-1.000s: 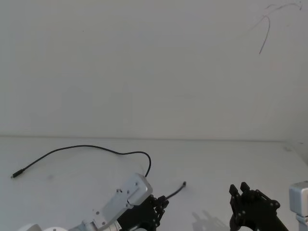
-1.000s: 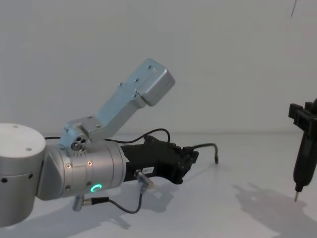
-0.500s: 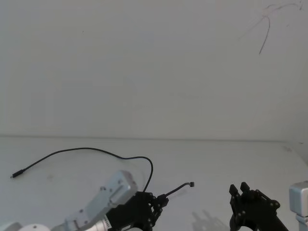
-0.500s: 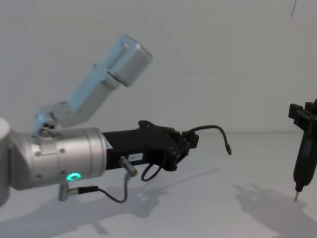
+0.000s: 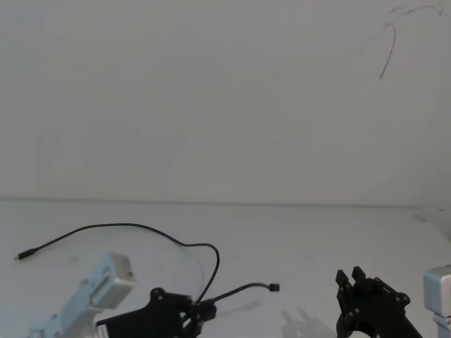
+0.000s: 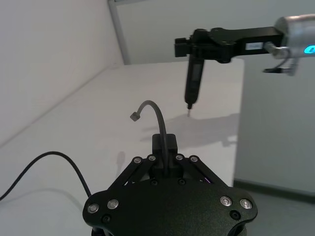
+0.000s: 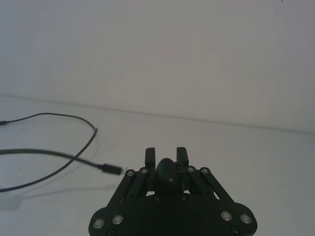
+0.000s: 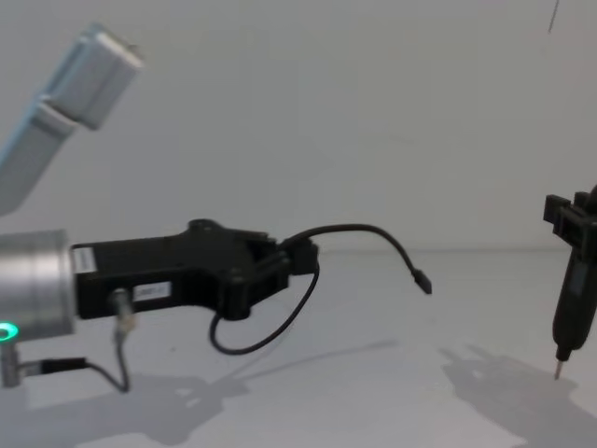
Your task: Pick up the data cable with the one hand.
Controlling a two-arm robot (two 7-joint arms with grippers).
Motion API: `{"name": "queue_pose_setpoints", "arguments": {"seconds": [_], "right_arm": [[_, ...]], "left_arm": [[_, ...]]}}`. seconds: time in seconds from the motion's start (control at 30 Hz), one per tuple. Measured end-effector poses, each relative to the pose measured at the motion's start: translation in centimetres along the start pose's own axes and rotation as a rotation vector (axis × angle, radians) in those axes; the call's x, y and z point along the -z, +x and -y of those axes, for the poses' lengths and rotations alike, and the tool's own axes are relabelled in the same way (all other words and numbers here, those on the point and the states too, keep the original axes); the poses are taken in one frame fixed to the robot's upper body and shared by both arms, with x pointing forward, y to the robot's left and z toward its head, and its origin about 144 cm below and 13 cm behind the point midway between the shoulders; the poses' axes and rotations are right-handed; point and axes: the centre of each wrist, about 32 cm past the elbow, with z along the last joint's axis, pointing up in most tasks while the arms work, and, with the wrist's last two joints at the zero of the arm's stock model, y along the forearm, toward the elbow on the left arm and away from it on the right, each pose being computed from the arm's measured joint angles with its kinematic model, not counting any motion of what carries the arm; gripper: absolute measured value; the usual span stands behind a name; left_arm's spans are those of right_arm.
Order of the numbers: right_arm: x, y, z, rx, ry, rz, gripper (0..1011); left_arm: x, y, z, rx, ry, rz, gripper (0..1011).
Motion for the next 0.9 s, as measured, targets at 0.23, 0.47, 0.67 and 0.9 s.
{"name": "queue_pose_setpoints", "arguments": {"seconds": [0.23,0.47,0.67,0.9], "right_arm": [[0.0,0.0,0.0,0.0,0.0,0.0,251],[0.0,0.0,0.0,0.0,0.0,0.0,251],[0.0,0.0,0.0,0.0,0.0,0.0,251],[0.0,0.0,0.0,0.0,0.0,0.0,251]], "left_arm": [[0.6,-0.2,-1.9,0.041,-0.001,-0.04,40],[1.2,-0.4,-2.9,0.078,-0.01,-0.07,40],[1.8,-0.6,-3.0,0.104,-0.029,-0.093,40],[2.2,-0.9,-2.8,0.127,-0.051,-0.109,40]]}}
